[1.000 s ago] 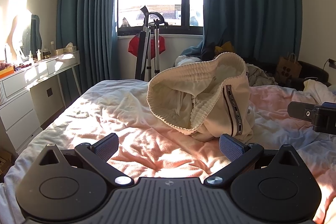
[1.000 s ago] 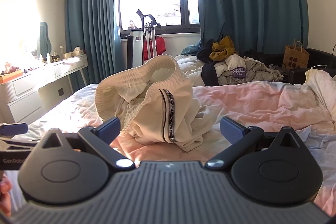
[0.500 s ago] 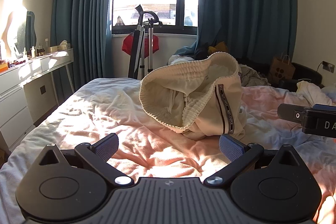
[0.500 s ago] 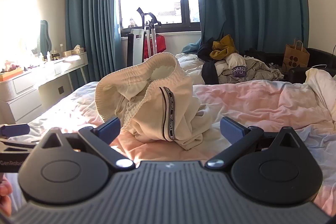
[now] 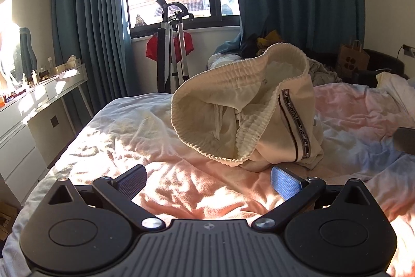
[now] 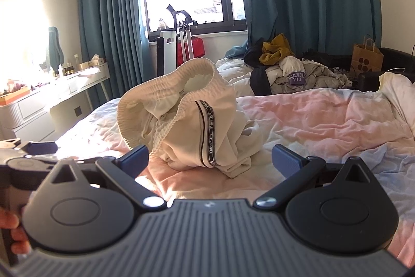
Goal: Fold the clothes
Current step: 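Grasp the ribbed waistband edge with the left gripper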
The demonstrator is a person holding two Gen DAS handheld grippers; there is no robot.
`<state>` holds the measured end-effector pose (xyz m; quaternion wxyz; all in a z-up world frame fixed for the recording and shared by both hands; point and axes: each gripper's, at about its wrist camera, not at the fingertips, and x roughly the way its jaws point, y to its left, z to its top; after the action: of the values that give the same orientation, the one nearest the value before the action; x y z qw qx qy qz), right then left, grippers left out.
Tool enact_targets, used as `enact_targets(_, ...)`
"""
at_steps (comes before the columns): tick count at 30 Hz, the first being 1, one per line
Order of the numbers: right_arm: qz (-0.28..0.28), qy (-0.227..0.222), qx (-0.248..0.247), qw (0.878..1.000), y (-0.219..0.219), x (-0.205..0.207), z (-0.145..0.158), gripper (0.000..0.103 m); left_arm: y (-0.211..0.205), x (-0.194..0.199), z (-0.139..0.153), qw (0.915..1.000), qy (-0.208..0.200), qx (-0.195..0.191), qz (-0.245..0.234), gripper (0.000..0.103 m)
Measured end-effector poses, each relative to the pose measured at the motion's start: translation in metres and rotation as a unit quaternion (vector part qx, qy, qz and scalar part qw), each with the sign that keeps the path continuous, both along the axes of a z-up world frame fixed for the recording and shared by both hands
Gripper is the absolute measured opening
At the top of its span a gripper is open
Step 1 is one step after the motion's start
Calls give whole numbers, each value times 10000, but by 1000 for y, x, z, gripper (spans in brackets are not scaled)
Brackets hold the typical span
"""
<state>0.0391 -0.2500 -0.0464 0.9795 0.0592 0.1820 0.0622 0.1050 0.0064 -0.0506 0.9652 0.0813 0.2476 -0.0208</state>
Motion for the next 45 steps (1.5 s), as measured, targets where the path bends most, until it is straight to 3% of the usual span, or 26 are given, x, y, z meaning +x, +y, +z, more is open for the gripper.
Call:
enact_targets(6,-36,185,176,9997,-11,7,-9,103,19,86,-16,9983,208,483,264,103)
enact_targets(12,241,332,151,9990,-12,20,-23,103,38,157,-22,9989,289,175,337,101)
enact_targets(19,436,548,-233,9973,-6,40,-39,103,33,218,-31,9990,216,289,264,97)
enact_targets(21,435,533,-319,9971,-7,46,-43,103,31,226,-33,9991,161,321,244,92)
enact_targets(24,442,581,-182,9972,-14,57,-50,103,27,234,-33,9993,61,335,167,68)
enact_targets(26,400,649,-8,9971,-19,63,-55,103,25,230,-29,9994,22,293,175,33)
enact_targets(28,386,647,175,9970,-23,68,-58,103,27,222,-24,9993,-8,152,334,12)
enact_targets(33,252,347,6,9991,-19,64,-57,103,29,179,1,9991,-259,8,326,11)
enact_targets(38,358,224,38,9991,-10,58,-52,103,32,111,26,9985,-487,-146,217,11)
enact_targets(41,419,343,212,9983,-3,54,-53,103,39,66,30,9976,-627,-215,216,11)
enact_targets(45,495,759,923,9916,2,45,-61,103,66,21,21,9955,-623,-581,414,11)
